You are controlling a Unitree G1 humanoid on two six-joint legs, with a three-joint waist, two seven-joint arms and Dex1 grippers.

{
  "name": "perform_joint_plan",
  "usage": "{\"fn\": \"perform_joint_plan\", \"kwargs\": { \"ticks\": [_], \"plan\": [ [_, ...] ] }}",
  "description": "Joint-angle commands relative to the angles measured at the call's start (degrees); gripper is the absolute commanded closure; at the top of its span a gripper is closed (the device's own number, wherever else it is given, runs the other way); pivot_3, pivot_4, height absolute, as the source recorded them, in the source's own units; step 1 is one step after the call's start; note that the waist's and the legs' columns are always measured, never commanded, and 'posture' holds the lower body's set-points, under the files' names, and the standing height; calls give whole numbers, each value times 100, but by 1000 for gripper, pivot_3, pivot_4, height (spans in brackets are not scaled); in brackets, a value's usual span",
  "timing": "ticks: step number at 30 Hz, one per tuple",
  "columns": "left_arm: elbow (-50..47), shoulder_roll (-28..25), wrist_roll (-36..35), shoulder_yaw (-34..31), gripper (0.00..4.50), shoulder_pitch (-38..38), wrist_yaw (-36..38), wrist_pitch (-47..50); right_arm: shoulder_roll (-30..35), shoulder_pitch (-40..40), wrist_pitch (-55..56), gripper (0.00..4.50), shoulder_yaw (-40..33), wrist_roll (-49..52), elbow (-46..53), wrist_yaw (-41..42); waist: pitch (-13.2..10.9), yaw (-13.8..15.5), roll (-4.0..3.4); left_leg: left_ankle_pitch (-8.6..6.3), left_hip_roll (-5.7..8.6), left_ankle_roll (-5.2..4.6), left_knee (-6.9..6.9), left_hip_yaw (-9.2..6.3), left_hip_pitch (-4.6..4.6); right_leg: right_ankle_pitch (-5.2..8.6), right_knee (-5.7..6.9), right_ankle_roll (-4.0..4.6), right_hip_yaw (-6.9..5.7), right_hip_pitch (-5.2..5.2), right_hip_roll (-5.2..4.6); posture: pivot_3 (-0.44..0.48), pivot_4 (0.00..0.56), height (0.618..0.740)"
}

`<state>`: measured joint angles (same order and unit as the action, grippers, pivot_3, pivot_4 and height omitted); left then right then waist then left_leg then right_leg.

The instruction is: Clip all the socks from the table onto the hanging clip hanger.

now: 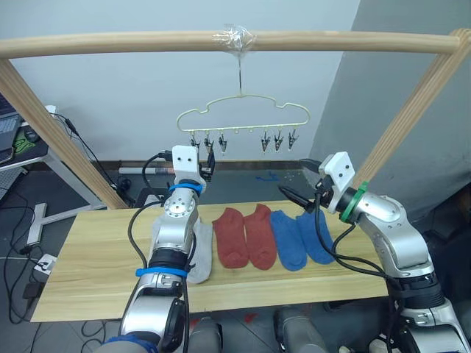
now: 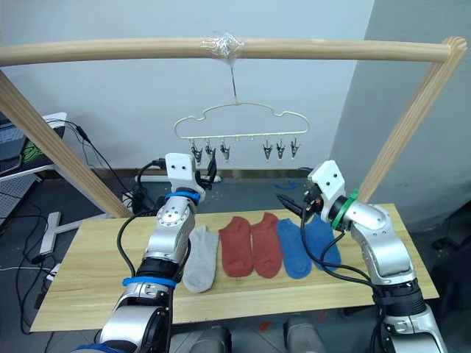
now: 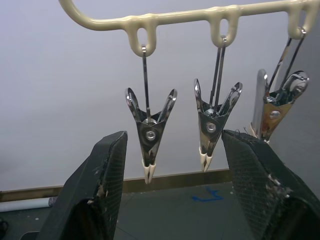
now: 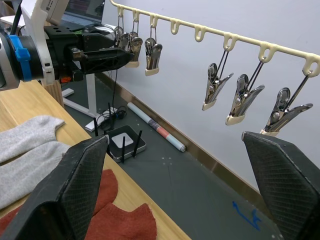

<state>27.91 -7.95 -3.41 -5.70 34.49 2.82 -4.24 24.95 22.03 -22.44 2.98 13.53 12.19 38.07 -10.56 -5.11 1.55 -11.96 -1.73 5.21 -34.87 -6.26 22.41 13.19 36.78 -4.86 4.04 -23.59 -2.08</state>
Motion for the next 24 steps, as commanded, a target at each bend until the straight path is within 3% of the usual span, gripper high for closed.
{"fn": "perform_joint_plan", "kwargs": {
  "ticks": [1,19,24],
  "plan": [
    [-166,6,-27,-102,1415,75,-101,-148,74,164,-33,0,-151,113,306,-25,0,-2,0,0,0,0,0,0,1,-1,0,-2,0,0,0,-137,171,740],
    [-1081,-26,-134,-134,1415,-256,15,340,117,399,-284,0,-159,253,313,-38,-91,-1,3,1,0,-1,-1,0,25,-7,2,-13,0,-23,0,-128,193,740],
    [-828,-72,-61,-202,1415,-152,-63,268,122,451,-332,0,-167,281,316,-70,-98,1,4,1,0,-1,0,-2,50,-10,8,-17,0,-51,0,-129,195,740]
  ]
}}
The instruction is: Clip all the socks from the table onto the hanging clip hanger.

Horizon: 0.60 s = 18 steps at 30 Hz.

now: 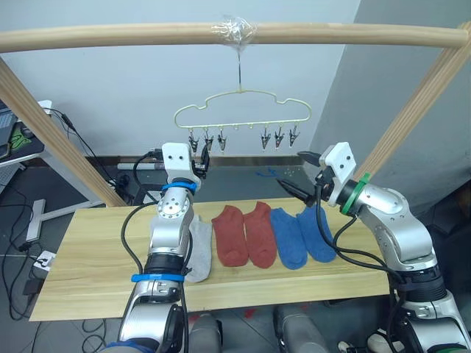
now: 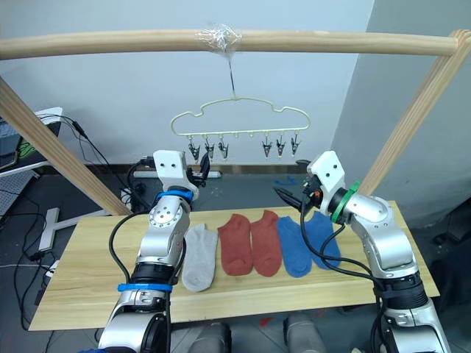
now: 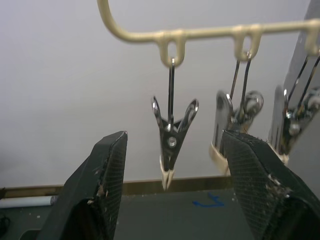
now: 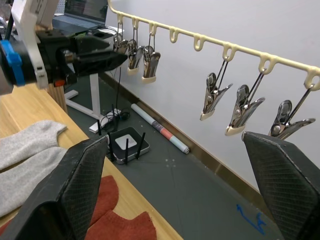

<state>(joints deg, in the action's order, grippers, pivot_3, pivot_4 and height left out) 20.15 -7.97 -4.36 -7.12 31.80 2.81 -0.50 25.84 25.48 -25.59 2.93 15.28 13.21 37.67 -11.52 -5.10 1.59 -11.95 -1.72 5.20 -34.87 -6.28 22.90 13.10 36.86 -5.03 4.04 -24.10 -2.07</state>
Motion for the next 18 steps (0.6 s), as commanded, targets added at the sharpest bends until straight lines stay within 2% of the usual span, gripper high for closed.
{"fn": "perform_joint_plan", "kwargs": {
  "ticks": [1,17,18],
  "plan": [
    [65,-76,40,-61,1415,204,-65,-135,38,124,-41,0,-164,120,220,-32,-4,0,0,0,0,0,0,0,0,0,0,0,0,0,0,-129,195,740],
    [869,-191,163,-4,1415,754,-130,-678,160,193,-228,0,-231,205,314,-68,-34,-4,2,0,0,0,0,1,2,-1,-1,-1,0,-1,0,-141,197,740],
    [871,-198,171,4,1590,769,-117,-715,165,197,-235,0,-235,210,310,-67,-34,-4,2,0,0,0,0,1,2,-1,-1,-1,0,-1,0,-141,197,740]
  ]
}}
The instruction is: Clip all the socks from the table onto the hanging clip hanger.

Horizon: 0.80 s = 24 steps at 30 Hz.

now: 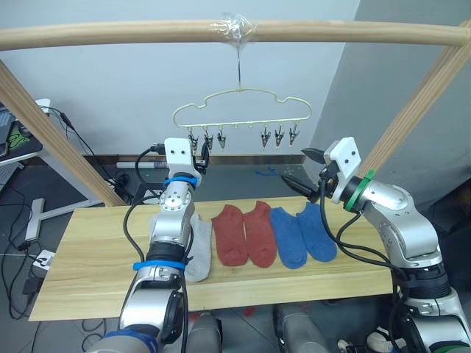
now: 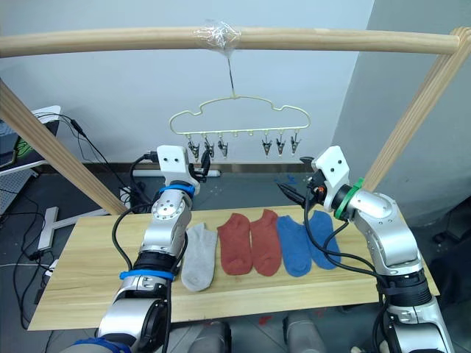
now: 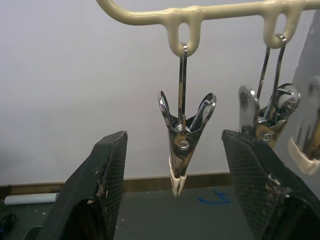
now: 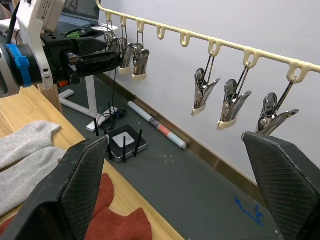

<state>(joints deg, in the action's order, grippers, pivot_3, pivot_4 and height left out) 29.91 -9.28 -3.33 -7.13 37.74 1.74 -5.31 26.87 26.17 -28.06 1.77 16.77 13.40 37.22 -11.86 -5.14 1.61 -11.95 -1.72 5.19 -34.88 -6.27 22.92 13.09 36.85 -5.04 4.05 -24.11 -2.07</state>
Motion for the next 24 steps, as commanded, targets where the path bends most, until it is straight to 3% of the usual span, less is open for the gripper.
{"fn": "perform_joint_plan", "kwargs": {
  "ticks": [1,3,24],
  "plan": [
    [-112,-72,74,12,1776,196,3,-244,68,132,-8,0,-133,76,288,-25,0,0,0,0,0,0,0,0,0,0,0,0,0,0,0,-139,198,740],
    [-103,-75,76,16,2203,236,23,-238,79,146,-29,0,-147,92,281,-29,-1,1,0,0,0,0,0,0,0,0,0,0,0,0,0,-139,198,740],
    [-24,-102,158,60,2203,345,48,-301,96,256,-42,0,-150,91,225,-26,-3,2,0,0,0,0,0,0,0,0,1,0,0,0,0,-131,191,740]
  ]
}}
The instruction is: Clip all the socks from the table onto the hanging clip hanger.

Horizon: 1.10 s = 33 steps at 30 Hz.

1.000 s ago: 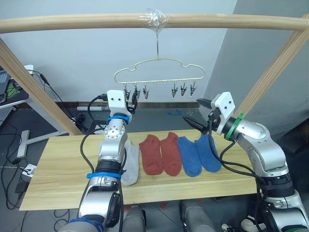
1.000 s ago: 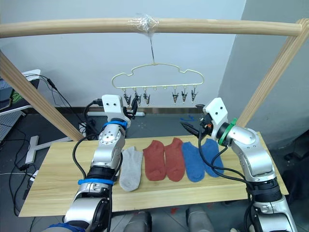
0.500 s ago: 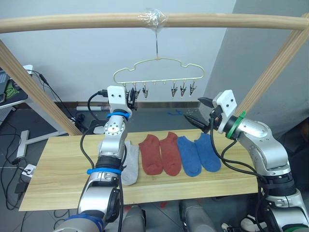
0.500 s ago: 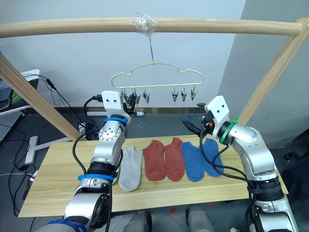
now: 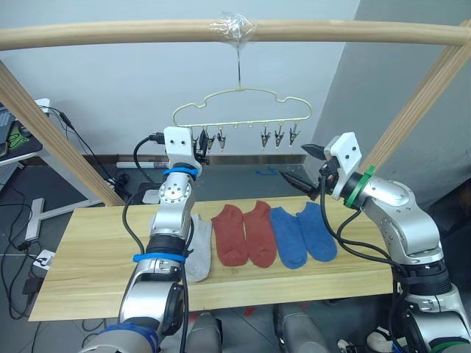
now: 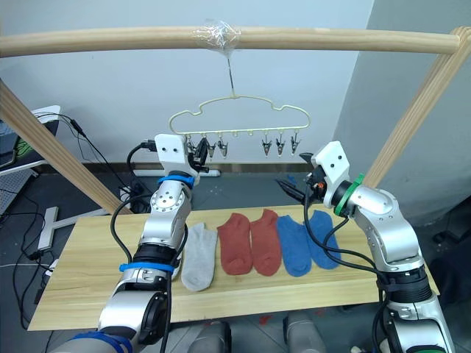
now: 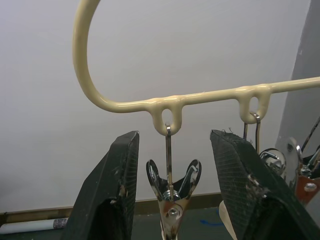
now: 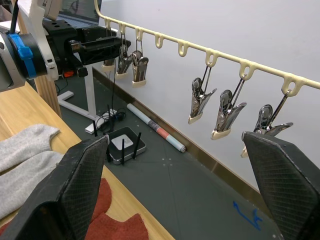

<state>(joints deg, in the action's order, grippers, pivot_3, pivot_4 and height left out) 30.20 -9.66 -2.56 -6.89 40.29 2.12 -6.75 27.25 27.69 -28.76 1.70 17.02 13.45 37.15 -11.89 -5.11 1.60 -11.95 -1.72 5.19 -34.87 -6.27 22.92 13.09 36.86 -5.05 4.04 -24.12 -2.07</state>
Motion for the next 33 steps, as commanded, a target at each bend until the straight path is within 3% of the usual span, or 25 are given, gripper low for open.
{"fn": "perform_joint_plan", "kwargs": {
  "ticks": [1,3,5,9,13,25,28,33],
  "plan": [
    [-50,-68,88,39,2203,89,8,-159,57,104,22,0,-145,70,224,-23,0,0,0,0,0,0,0,0,0,0,0,0,0,0,0,-131,191,740],
    [-48,-77,110,44,2203,86,1,-153,56,104,18,0,-147,72,231,-28,0,0,0,0,0,0,0,0,0,0,0,0,0,0,0,-131,191,740],
    [-41,-94,158,60,2557,72,-17,-130,54,106,5,0,-144,75,249,-31,0,0,0,0,0,0,0,0,0,0,-1,0,0,0,0,-131,191,740],
    [-10,-81,146,35,3695,64,-24,-130,35,114,-17,0,-152,84,254,-49,0,0,0,0,0,0,0,0,0,0,0,0,0,0,0,-131,189,740],
    [-4,-87,136,27,4422,84,-11,-141,17,118,-39,0,-160,100,257,-68,0,0,0,0,0,0,0,0,0,0,1,0,0,0,0,-131,189,740],
    [-315,-334,-170,-11,4483,49,592,393,11,-508,-126,0,254,-487,147,-502,0,14,0,0,0,0,1,0,0,0,1,0,0,1,0,-70,188,740],
    [-935,-818,-1044,-297,4483,-114,1567,1820,-92,-1159,36,0,261,-1057,-718,-1180,1,18,2,0,0,0,1,-4,-3,1,5,1,-2,3,1,-45,191,740],
    [-1599,-1277,-1974,-598,4483,-209,2170,3475,-187,-1247,273,0,215,-1263,-1869,-1305,-7,-1,-12,1,-1,-1,0,2,-9,0,12,1,4,0,1,-26,190,740]
  ]
}}
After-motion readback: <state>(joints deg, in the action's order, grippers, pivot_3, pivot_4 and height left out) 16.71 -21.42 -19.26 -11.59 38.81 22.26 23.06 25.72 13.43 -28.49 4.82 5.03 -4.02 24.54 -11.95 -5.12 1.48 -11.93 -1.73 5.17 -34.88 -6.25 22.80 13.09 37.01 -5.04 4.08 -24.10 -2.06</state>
